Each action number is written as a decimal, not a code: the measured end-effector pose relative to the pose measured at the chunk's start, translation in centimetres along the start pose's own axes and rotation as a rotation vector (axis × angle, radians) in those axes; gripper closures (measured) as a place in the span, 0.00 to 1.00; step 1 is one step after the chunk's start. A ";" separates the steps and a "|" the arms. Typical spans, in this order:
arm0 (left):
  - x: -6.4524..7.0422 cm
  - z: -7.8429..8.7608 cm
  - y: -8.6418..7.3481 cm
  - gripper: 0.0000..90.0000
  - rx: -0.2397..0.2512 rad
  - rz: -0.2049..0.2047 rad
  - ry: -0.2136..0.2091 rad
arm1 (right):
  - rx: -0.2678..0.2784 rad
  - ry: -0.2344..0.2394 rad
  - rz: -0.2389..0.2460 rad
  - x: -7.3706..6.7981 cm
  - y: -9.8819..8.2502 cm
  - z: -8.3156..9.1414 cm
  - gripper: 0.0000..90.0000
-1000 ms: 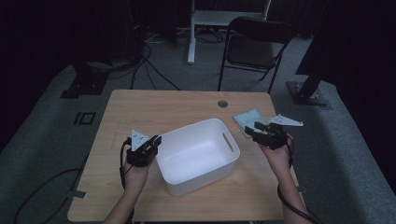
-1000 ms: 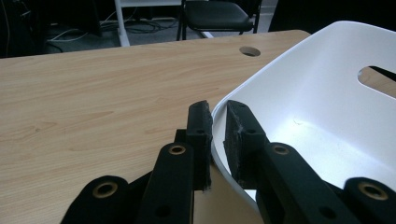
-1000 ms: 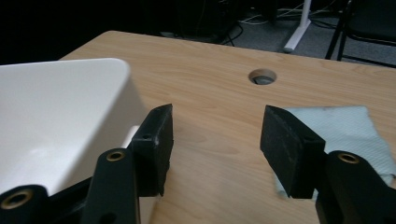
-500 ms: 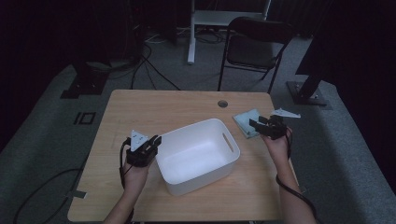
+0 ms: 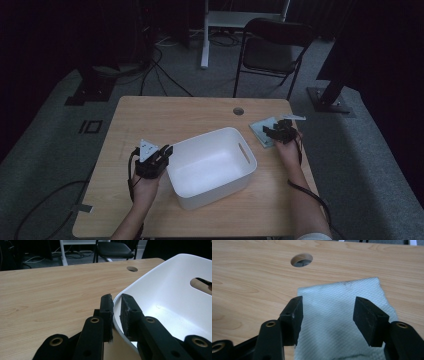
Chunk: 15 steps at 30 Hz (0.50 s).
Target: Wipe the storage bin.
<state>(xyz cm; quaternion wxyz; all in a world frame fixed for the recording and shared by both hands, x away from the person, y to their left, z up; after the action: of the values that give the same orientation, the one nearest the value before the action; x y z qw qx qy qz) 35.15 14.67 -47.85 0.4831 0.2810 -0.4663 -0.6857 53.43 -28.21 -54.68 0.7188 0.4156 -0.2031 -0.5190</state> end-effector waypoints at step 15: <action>0.0 0.0 0.0 0.89 0.002 0.007 -0.002 | -0.078 -0.024 -0.002 1.3 -0.1 -3.5 0.22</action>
<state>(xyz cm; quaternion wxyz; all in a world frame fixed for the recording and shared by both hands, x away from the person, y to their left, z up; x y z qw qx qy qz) 35.15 14.66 -47.87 0.4846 0.2794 -0.4686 -0.6838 56.39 -28.06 -56.95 0.7315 0.3811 -0.1912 -0.5322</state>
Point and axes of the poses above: each handheld gripper's, and its own axes: z roughly backward along the jaws, y roughly out of its top, x roughly to its right, the point moved 5 cm from there along -z, roughly forward along the jaws, and after that the axes turned 2 degrees about y, right-handed, at the moved point
